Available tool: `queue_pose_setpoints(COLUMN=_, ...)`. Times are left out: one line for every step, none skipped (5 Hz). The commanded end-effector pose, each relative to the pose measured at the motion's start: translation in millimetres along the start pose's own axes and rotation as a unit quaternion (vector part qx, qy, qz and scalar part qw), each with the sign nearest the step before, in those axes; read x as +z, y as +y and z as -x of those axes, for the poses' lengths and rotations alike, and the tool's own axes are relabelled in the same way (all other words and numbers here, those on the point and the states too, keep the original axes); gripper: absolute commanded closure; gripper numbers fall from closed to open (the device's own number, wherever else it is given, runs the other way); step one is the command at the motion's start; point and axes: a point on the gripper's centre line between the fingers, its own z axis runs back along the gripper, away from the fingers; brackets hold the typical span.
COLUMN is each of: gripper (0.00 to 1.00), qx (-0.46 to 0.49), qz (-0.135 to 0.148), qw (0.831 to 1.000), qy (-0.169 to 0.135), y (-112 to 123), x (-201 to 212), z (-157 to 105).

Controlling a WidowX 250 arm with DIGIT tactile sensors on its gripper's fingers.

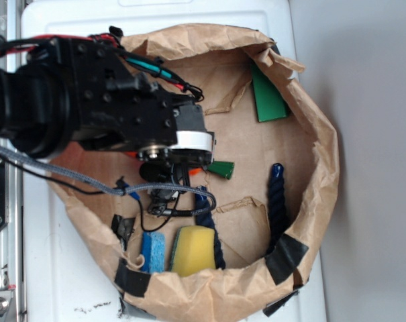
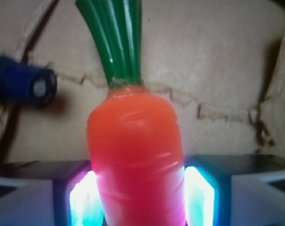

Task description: Grab the carrot.

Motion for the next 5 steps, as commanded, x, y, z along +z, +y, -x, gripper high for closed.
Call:
queue_pose_setpoints(gripper=1.00, qx=0.024, qz=0.001, qw=1.000, qy=-0.002, y=-12.3, x=21.7, z=-18.8)
queue_pose_setpoints(gripper=1.00, qx=0.024, qz=0.030, qw=0.999, qy=-0.011, y=-8.2, x=61.8, z=-22.4)
queue_pose_setpoints(gripper=1.00, qx=0.029, qz=0.062, qw=0.997, qy=-0.023, y=-3.6, x=94.5, z=-20.9)
queue_pose_setpoints(gripper=1.00, qx=0.022, qz=0.066, qw=0.997, qy=-0.024, y=-3.2, x=112.2, z=-21.7)
queue_pose_setpoints(gripper=1.00, qx=0.028, qz=0.050, qw=0.998, qy=-0.032, y=-6.4, x=116.0, z=-22.0)
